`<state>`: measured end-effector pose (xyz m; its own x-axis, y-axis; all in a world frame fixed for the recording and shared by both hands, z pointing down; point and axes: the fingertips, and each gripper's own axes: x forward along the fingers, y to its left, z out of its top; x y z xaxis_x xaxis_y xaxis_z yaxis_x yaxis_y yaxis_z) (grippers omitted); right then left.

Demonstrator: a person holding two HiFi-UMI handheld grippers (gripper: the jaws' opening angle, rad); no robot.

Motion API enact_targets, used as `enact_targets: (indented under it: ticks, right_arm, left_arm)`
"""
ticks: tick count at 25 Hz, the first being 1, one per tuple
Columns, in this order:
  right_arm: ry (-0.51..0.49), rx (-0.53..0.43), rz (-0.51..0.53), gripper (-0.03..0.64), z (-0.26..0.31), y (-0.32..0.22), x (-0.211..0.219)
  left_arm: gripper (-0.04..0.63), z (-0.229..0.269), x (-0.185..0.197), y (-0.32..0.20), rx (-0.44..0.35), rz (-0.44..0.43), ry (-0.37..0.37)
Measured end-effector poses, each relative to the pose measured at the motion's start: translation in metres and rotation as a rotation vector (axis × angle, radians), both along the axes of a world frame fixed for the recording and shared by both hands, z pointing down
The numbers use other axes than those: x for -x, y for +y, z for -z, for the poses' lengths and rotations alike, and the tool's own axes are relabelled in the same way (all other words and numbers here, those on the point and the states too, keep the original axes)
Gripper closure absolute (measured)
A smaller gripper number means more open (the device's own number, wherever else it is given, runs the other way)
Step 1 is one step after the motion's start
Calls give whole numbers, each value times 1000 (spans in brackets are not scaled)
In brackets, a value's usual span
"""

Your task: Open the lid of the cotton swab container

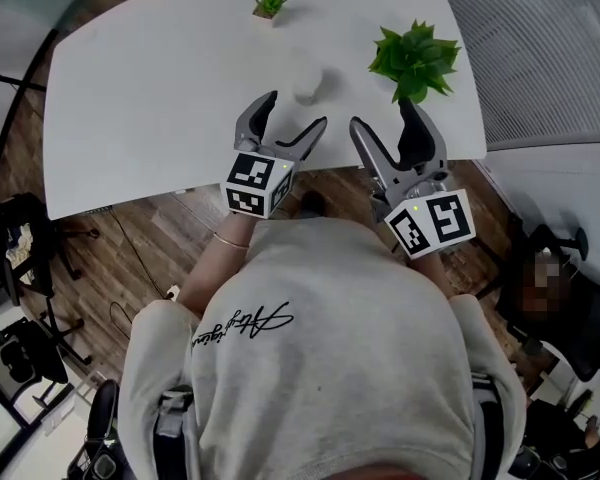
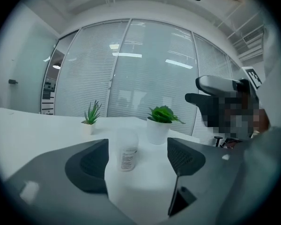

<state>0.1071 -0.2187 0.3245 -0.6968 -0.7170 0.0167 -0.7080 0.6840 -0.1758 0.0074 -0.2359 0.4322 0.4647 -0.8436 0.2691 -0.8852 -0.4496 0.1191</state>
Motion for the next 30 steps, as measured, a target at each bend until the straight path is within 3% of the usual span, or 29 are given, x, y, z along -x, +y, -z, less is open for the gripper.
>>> enact_targets:
  ticks: [5, 18, 30]
  right_arm:
    - [5, 17, 5, 298, -4, -4, 3]
    - [14, 22, -5, 299, -4, -12, 14]
    - [6, 3, 2, 301, 1, -17, 9]
  left_arm:
    - [218, -20, 3, -18, 39, 31, 2]
    - [218, -45, -2, -52, 97, -4, -98]
    - [235, -60, -9, -68, 141, 16, -195]
